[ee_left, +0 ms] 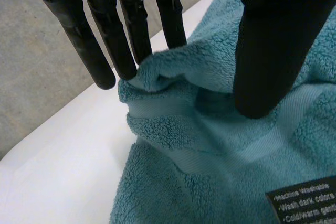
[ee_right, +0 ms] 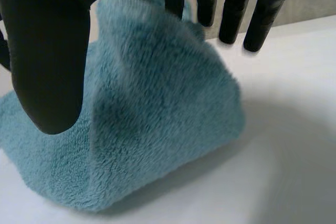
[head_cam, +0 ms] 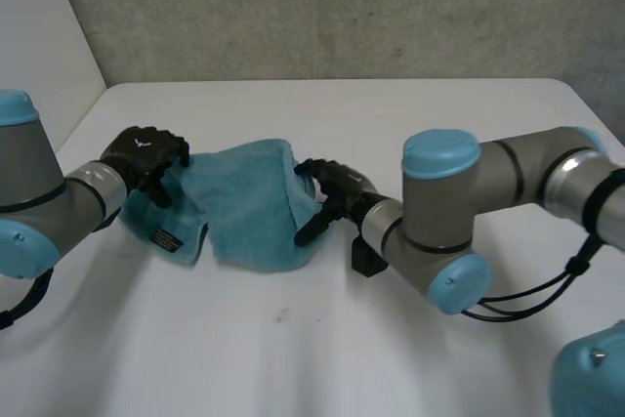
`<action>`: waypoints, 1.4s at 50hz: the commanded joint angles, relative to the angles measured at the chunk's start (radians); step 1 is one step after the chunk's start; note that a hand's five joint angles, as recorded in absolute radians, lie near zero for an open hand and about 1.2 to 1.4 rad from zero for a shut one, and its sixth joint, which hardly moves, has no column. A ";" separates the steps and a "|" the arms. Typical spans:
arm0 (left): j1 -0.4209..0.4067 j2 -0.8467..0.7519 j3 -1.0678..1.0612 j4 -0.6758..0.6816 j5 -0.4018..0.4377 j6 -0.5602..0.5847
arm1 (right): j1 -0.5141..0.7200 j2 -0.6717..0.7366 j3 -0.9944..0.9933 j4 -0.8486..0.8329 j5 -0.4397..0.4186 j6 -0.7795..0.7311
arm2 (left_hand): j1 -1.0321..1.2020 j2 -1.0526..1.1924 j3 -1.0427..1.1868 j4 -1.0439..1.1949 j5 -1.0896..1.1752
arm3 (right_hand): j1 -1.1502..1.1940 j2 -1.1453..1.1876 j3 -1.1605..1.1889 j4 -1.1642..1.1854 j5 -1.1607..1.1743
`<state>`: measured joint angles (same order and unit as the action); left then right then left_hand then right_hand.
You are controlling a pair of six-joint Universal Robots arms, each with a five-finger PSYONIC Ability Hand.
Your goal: Fold the laundry
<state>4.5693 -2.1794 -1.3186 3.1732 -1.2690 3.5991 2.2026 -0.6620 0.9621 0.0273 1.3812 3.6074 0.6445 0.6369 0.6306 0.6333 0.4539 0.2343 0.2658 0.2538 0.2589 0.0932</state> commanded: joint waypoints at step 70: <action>-0.302 -0.025 0.067 -0.044 0.167 -0.450 | -0.156 -0.846 0.804 -0.268 -0.277 -0.768 | -0.328 -0.321 -0.315 -0.317 -0.312 | 1.162 1.130 1.142 1.137 1.129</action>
<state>4.2690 -2.0388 -1.3896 3.2315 -1.2580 3.1474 2.0650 -1.4482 1.7360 -0.2354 1.1178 2.8342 0.2695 0.2808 0.2843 0.2768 0.0908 0.9743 1.1778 1.1882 1.1893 0.9867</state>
